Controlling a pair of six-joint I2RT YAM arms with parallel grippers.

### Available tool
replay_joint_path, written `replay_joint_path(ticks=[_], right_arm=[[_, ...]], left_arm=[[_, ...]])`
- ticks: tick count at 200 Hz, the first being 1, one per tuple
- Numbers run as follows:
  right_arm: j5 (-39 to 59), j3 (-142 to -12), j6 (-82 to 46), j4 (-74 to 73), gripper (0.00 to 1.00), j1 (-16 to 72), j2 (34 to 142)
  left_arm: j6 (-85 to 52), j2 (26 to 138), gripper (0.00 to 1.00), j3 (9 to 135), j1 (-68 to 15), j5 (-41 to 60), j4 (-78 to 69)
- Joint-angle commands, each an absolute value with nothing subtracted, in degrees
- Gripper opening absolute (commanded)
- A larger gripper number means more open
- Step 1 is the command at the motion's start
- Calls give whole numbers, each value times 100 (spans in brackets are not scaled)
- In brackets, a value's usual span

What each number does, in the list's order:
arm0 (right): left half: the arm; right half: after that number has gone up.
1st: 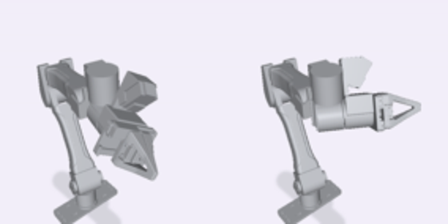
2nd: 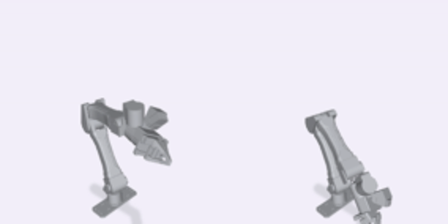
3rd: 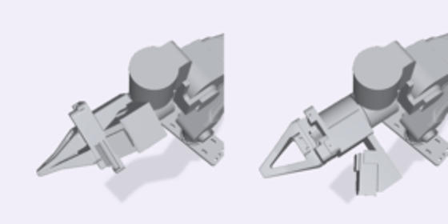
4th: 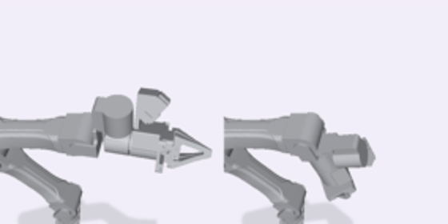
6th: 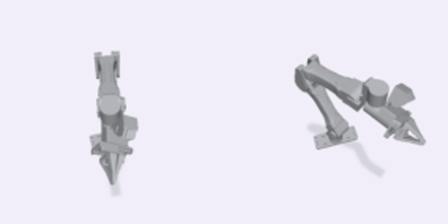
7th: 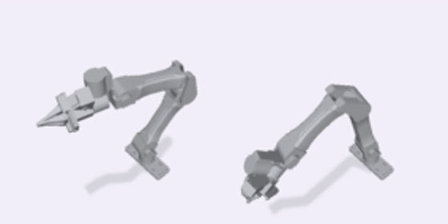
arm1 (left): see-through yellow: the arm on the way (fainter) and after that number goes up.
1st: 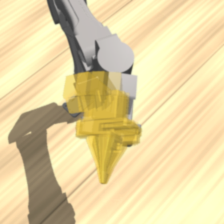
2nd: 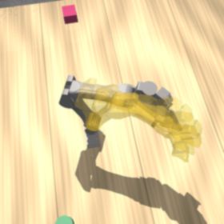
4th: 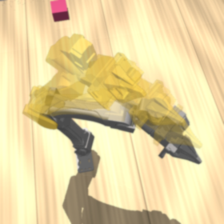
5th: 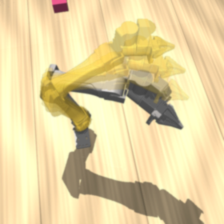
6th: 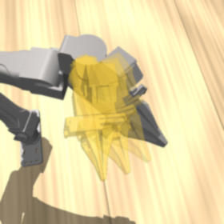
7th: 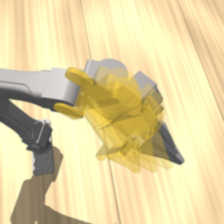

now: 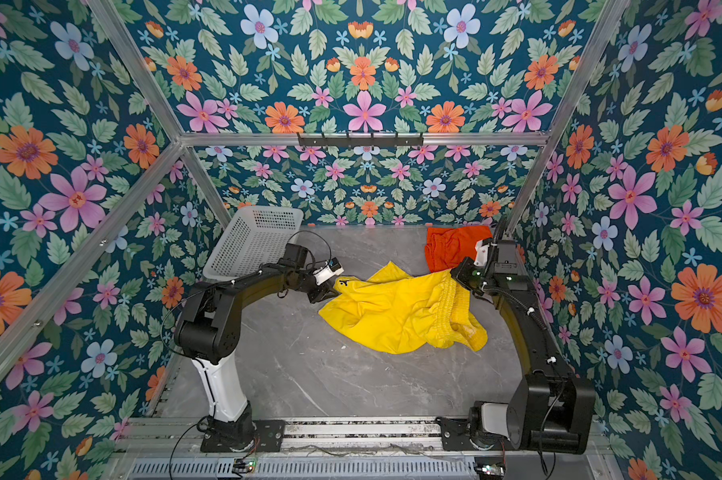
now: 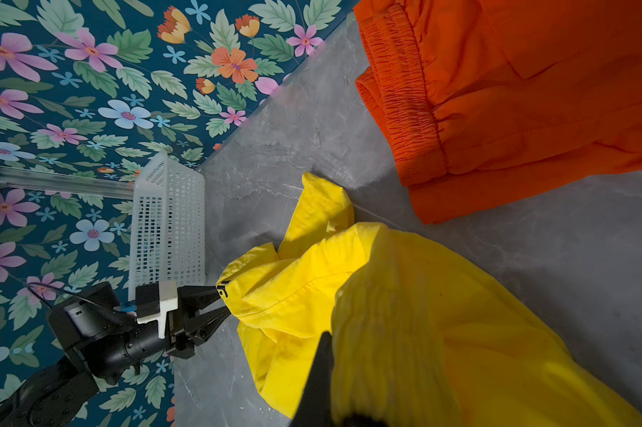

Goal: Fold and stack the shorts

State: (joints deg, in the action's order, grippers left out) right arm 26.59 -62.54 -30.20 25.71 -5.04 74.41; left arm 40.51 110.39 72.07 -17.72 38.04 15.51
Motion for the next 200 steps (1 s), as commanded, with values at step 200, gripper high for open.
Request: replay_joint_path(ticks=[200], right_arm=[[5048,-8230,-1918,1759,0,-618,5360]], left_arm=[[603,7692,0,11245,-834,466,5810]])
